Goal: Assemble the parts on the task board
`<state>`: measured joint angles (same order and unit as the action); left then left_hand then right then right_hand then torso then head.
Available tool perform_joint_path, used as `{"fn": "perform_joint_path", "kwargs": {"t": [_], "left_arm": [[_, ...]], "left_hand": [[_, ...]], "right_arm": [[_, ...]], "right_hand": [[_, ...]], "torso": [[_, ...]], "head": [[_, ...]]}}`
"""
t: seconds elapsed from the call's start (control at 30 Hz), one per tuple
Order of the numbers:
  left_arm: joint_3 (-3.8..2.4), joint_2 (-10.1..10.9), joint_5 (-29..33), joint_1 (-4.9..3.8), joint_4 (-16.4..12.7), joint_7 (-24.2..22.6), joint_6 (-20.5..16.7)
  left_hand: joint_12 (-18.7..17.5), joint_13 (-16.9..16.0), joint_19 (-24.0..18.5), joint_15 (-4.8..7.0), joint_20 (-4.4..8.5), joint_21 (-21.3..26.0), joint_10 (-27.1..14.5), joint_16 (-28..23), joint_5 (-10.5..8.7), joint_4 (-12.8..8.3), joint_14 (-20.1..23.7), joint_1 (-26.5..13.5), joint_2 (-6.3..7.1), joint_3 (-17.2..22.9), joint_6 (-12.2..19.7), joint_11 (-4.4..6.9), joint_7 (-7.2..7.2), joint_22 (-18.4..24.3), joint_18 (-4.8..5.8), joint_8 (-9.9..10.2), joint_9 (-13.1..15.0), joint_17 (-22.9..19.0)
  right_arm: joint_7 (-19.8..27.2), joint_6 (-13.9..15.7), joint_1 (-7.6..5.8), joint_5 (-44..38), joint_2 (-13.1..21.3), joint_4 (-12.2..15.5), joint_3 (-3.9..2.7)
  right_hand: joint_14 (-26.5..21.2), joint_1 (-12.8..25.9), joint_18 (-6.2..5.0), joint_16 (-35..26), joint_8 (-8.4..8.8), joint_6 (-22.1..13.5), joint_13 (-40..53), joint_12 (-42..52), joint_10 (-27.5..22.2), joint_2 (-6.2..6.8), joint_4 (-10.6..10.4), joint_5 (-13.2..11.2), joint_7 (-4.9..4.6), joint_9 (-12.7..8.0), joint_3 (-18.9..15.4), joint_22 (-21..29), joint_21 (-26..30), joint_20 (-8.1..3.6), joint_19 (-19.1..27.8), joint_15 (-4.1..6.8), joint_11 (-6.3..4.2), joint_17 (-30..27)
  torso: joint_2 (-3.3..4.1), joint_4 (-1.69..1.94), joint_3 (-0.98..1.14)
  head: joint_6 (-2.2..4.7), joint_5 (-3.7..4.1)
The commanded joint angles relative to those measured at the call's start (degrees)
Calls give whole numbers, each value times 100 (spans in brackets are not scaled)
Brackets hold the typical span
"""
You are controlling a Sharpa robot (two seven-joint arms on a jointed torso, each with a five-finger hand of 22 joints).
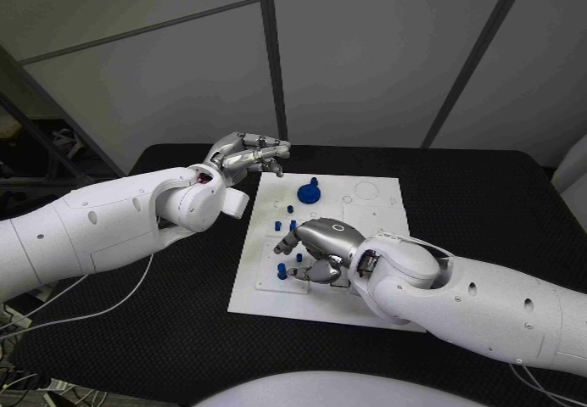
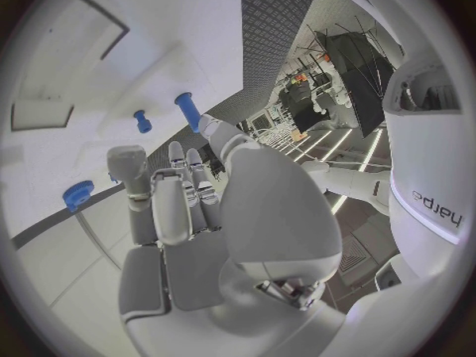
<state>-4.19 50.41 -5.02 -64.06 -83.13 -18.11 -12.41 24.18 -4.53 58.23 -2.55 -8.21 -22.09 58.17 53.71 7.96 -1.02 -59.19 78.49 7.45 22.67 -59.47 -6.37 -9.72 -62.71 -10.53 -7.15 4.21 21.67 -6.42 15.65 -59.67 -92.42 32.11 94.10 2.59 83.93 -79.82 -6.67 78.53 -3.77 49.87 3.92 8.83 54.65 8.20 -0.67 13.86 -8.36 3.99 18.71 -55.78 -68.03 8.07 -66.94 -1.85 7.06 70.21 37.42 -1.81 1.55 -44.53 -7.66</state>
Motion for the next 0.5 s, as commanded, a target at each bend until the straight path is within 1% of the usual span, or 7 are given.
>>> {"fn": "perform_joint_path", "kwargs": {"t": [0.03, 0.13, 0.2, 0.27, 0.4, 0.47, 0.5], "left_arm": [[0, 2, 5, -6, 8, 0, 80], [4, 11, 5, -6, 10, 0, 79], [8, 18, 5, -5, 8, 0, 83], [11, 28, 5, -5, 5, 0, 84], [16, 49, 5, -4, -3, 0, 82], [18, 64, 5, -4, -9, -2, 77], [19, 73, 5, -4, -12, -4, 72]], "left_hand": [[33, 9, 32, 12, -8, 34, -49, -36, 8, 2, 46, -7, -45, -45, 36, 7, -7, 9, 14, 28, -5, -8], [33, 9, 32, 12, -8, 34, -49, -36, 8, 2, 46, -7, -45, -45, 36, 7, -7, 9, 14, 28, -5, -8], [33, 9, 32, 12, -8, 34, -49, -36, 8, 2, 46, -7, -45, -45, 36, 7, -7, 9, 14, 28, -5, -8], [33, 9, 32, 12, -8, 34, -49, -36, 8, 2, 46, -7, -45, -45, 36, 7, -7, 9, 14, 28, -5, -8], [33, 10, 32, 12, -9, 37, -52, -38, 6, 2, 48, -7, -45, -49, 37, 6, -7, 11, 14, 28, -5, -9], [33, 10, 32, 12, -9, 37, -52, -38, 6, 2, 48, -7, -45, -49, 37, 6, -7, 11, 14, 28, -5, -9], [33, 10, 32, 12, -9, 37, -52, -38, 6, 2, 48, -7, -45, -49, 37, 6, -7, 11, 14, 28, -5, -9]], "right_arm": [[368, 848, -10, 286, 207, 178, -7], [431, 1057, -53, 692, 514, 387, -18], [372, 1065, -108, 1030, 743, 504, -86], [229, 978, -151, 1350, 994, 612, -168], [-209, 734, -214, 1776, 1517, 805, -251], [-438, 651, -229, 1911, 1779, 884, -272], [-533, 644, -235, 1962, 1902, 917, -278]], "right_hand": [[154, 4, -77, -17, -39, 59, 25, 128, 70, -42, -18, 6, -70, 32, -85, 19, 39, 4, 15, -16, -19, -29], [165, 100, -65, -27, -141, 318, 61, 319, 360, -106, -121, 11, -175, 87, -140, -24, 12, -21, -42, 12, -52, -44], [171, 150, -55, -33, -224, 535, 116, 494, 708, -148, -194, 22, -196, 128, -144, -77, -24, -38, -97, 39, -91, -51], [184, 183, -47, -20, -305, 728, 203, 687, 1089, -166, -245, 7, -142, 164, -157, -131, -60, -76, -150, 101, -180, -27], [298, 365, 44, 218, -410, 959, 641, 1368, 1967, -97, -382, -42, 57, 213, -354, -554, -351, -242, -482, 299, -428, 345], [373, 526, 107, 407, -479, 1038, 1147, 1960, 2133, -29, -497, 157, 139, 251, -561, -822, -539, -337, -687, 382, -516, 632], [398, 635, 132, 488, -524, 1079, 1933, 2680, 2232, -25, -585, 329, 174, 279, -665, -927, -610, -361, -760, 395, -529, 764]], "torso": [[-15, -7, -4], [-23, -13, -10], [-22, -12, -10], [-30, -22, -12], [-32, -35, -19], [-31, -37, -15], [-35, -47, -19]], "head": [[31, 44], [59, 92], [88, 151], [106, 192], [173, 338], [200, 403], [205, 437]]}}
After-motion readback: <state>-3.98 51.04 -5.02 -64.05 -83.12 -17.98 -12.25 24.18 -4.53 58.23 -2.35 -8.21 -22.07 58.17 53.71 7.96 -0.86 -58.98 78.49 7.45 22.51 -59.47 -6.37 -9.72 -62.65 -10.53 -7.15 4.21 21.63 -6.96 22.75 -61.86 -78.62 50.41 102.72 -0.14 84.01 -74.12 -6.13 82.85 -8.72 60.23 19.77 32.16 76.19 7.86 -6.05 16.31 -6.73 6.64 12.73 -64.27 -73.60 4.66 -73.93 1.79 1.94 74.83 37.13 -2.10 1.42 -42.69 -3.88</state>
